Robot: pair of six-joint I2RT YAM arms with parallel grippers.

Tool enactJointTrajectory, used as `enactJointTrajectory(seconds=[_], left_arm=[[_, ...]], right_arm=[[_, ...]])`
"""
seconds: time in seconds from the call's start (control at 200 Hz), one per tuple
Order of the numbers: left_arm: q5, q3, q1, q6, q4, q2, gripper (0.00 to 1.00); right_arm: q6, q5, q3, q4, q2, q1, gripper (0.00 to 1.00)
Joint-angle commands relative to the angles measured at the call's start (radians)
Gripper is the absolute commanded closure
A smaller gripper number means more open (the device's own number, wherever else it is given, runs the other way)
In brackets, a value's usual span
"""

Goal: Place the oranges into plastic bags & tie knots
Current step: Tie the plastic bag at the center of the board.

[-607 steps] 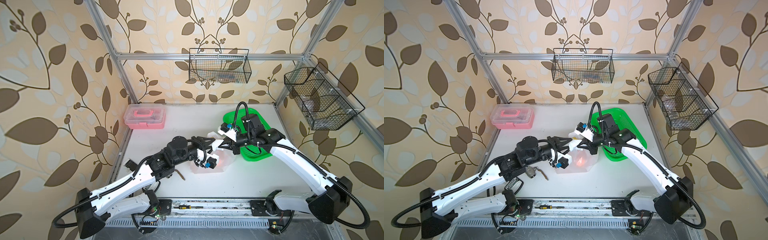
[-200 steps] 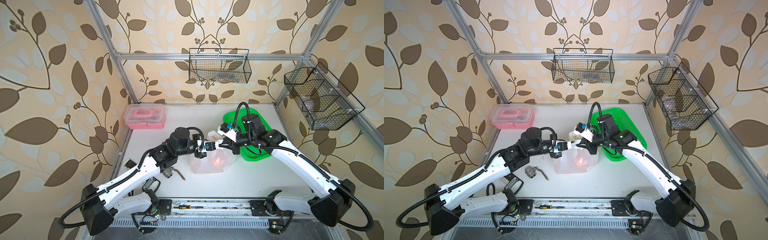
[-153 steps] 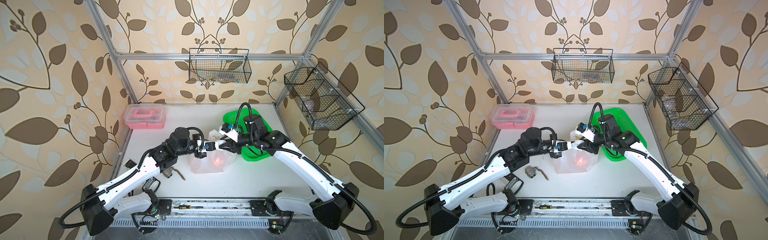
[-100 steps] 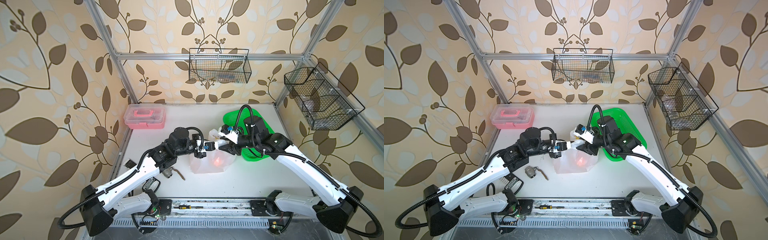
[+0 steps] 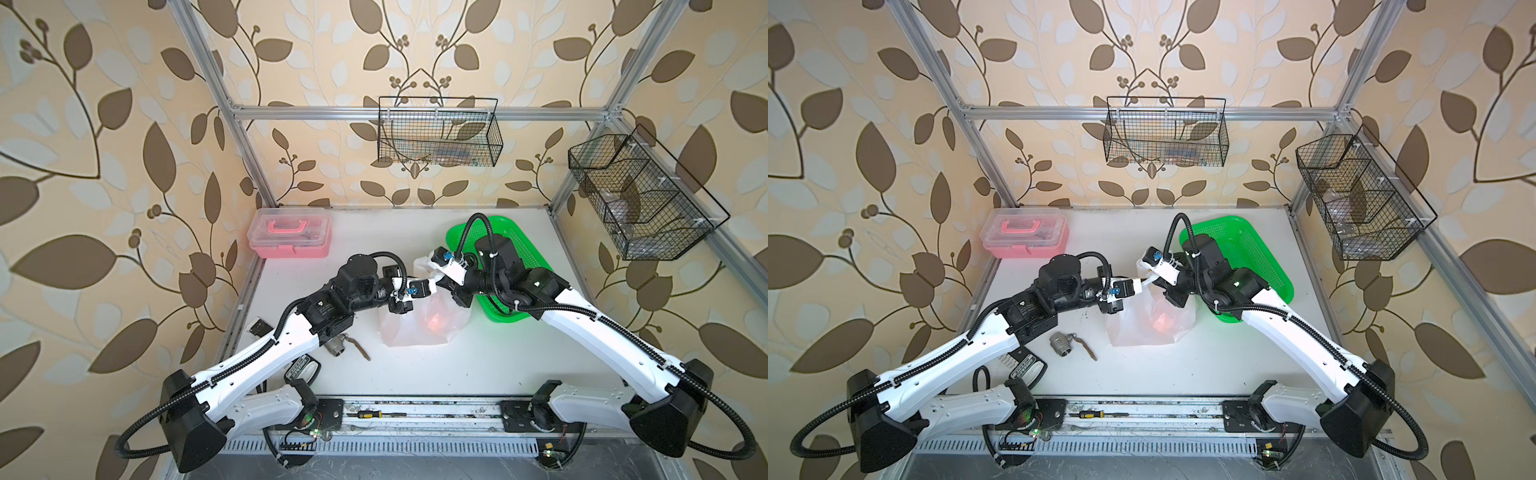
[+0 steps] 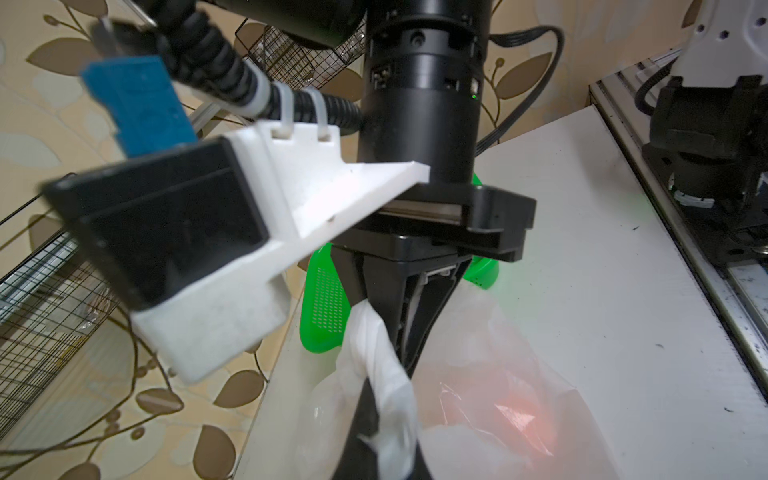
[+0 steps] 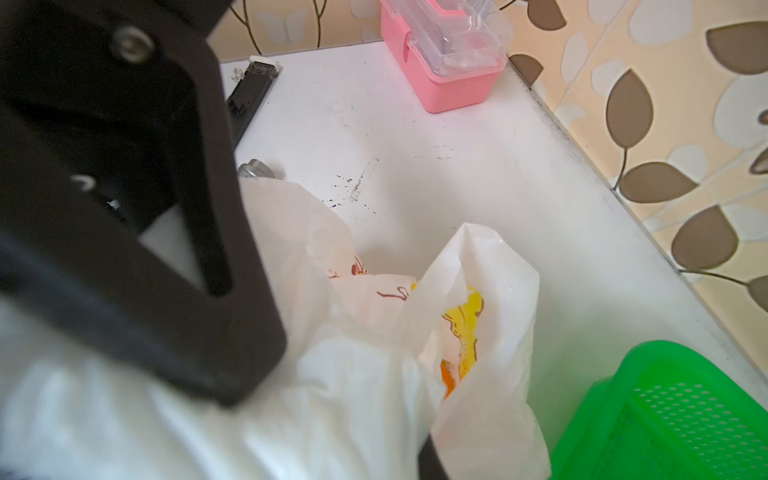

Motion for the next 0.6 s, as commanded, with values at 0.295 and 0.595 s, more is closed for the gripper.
enactJointTrajectory(seconds=[0.295,0.595], left_arm=[[-0.074,-0.018,0.005,-0.186,0.096,-0.072,0.43],[-0.189,-0.141,0.005,-0.243,0.152,-0.112,0.06]], right_arm=[[0.061,0.183,-0.228,0.352,-0.140,0.024,1.00],[0.069,0.168,-0.252,0.393,-0.121,0.034,1.00]])
